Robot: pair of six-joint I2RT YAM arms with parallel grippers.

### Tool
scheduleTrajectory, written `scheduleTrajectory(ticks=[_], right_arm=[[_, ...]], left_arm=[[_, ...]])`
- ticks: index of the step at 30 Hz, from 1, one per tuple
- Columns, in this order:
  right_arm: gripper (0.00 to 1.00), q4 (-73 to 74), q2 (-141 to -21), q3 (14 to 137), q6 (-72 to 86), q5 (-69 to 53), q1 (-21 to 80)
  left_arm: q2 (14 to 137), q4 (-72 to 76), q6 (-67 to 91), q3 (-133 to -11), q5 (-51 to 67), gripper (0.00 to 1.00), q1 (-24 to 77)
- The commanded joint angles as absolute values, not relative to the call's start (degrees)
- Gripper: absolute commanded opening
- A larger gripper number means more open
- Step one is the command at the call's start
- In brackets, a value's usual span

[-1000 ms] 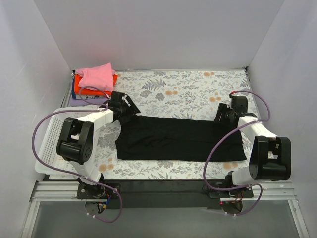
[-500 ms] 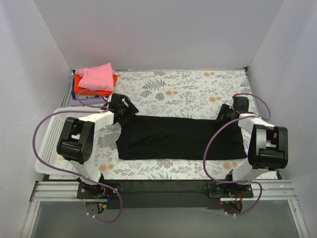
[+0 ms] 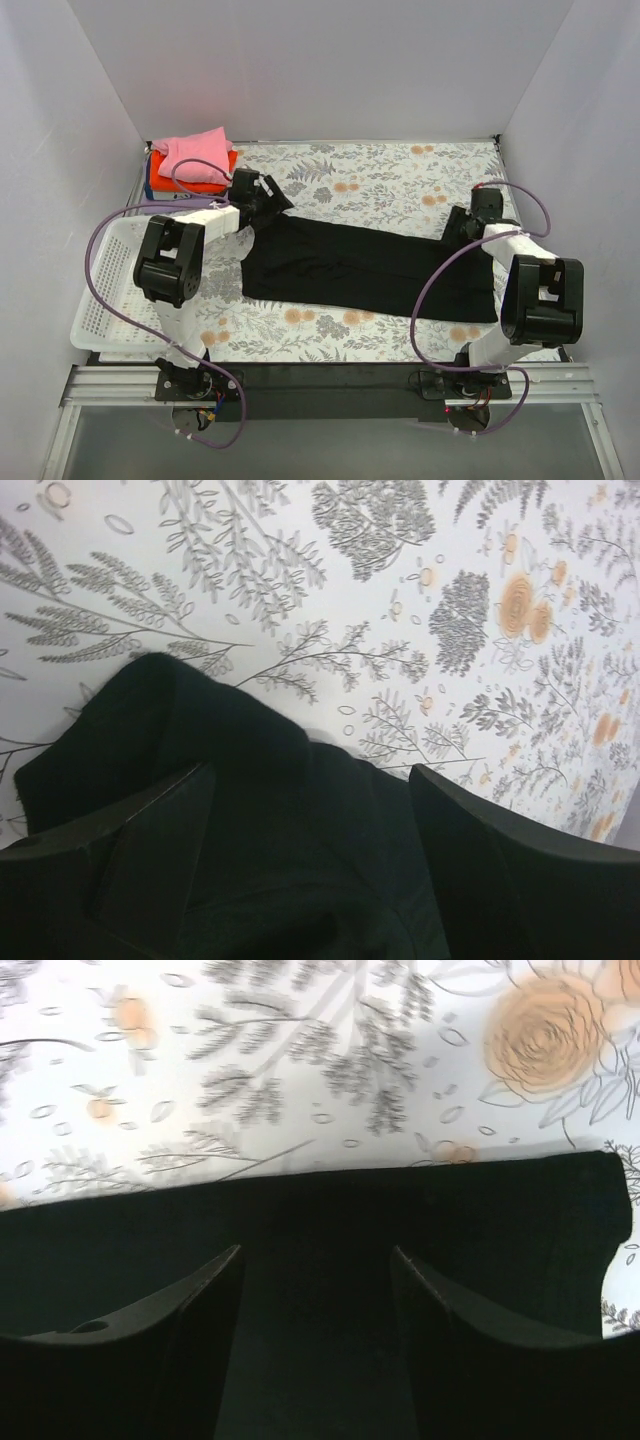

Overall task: Fold and stack the t-shirts
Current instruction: Fold the tshirt

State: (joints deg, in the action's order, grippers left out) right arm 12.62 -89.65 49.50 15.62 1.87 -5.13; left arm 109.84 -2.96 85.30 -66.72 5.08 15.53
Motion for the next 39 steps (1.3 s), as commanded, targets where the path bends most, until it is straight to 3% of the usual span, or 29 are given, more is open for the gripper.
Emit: scheduleTrajectory(ticks=[1, 6, 14, 18, 26, 39], right_arm=[[0.67, 16.51, -84.47, 55.8, 13.36, 7.99, 3.04], [0.59, 18.72, -84.64, 60.29, 15.73, 9.58, 19.73], [0.48, 19.42, -95.0, 69.5, 19.6, 9.23, 41.37], [0.45, 21.0, -99.4, 72.76, 20.3, 9.94, 46.3], [0.42, 21.8, -104.94, 76.46, 23.11, 8.62, 52.73], [0.4, 22.59, -109.51, 78.13, 24.26, 9.49, 54.49]], left_arm=[[105.92, -2.72, 81.21, -69.7, 8.35, 0.78, 15.56], [98.37, -8.42, 78.75, -72.68, 9.32, 0.83, 15.47], [89.74, -23.28, 70.51, -78.13, 8.7, 0.86, 13.71], [85.62, -22.25, 68.12, -74.02, 3.53, 0.86, 13.01], [84.29, -18.81, 69.52, -70.05, 7.65, 0.85, 10.11], [84.02, -18.37, 70.14, -69.26, 9.49, 0.85, 8.17]])
